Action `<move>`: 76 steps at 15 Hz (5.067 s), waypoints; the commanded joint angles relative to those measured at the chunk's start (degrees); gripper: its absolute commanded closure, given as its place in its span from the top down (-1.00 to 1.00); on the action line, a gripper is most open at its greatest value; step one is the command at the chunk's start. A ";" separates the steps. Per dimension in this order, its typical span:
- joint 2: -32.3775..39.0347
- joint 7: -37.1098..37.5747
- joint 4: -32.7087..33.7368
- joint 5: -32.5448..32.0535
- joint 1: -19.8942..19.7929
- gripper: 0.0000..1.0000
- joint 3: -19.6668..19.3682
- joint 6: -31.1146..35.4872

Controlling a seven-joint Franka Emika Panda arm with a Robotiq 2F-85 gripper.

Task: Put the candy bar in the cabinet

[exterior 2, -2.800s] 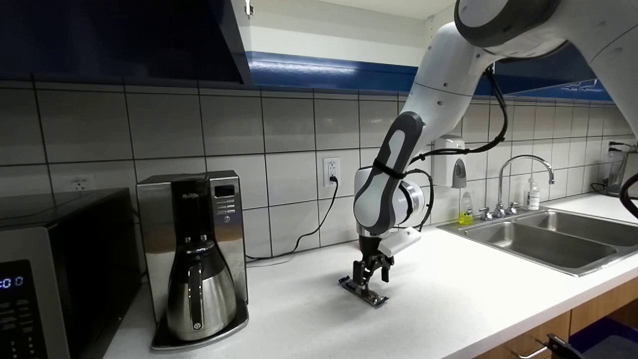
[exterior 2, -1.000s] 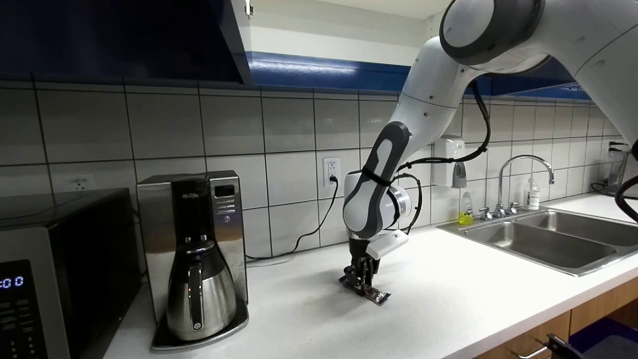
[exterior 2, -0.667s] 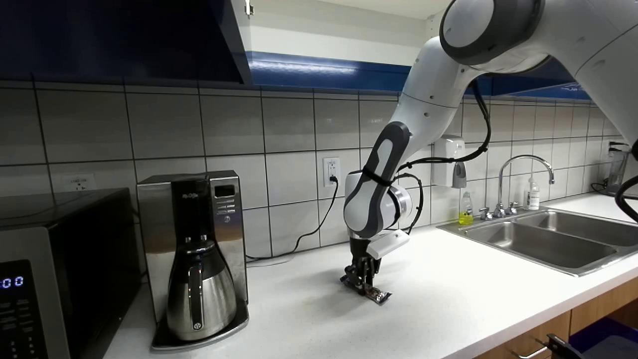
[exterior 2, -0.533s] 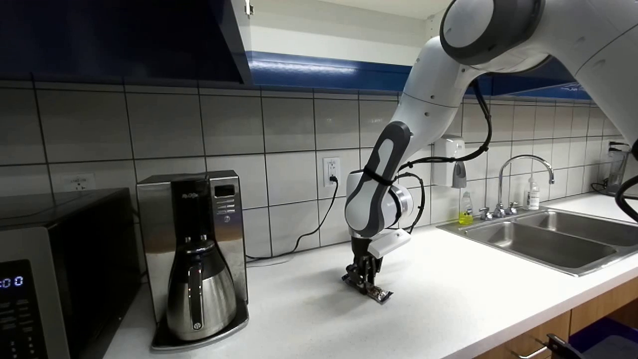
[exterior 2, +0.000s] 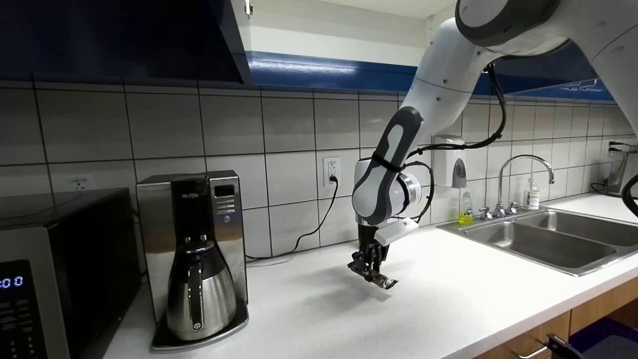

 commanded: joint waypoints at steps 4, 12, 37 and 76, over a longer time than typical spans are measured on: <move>-10.35 0.25 -9.50 1.59 -2.39 -0.83 1.27 0.86; -25.78 -1.08 -23.14 7.28 -5.45 -0.83 1.17 -0.58; -75.56 1.85 -24.65 7.03 -7.97 -0.83 -0.32 -17.81; -38.99 13.49 32.25 6.46 -8.07 -0.83 2.14 -30.93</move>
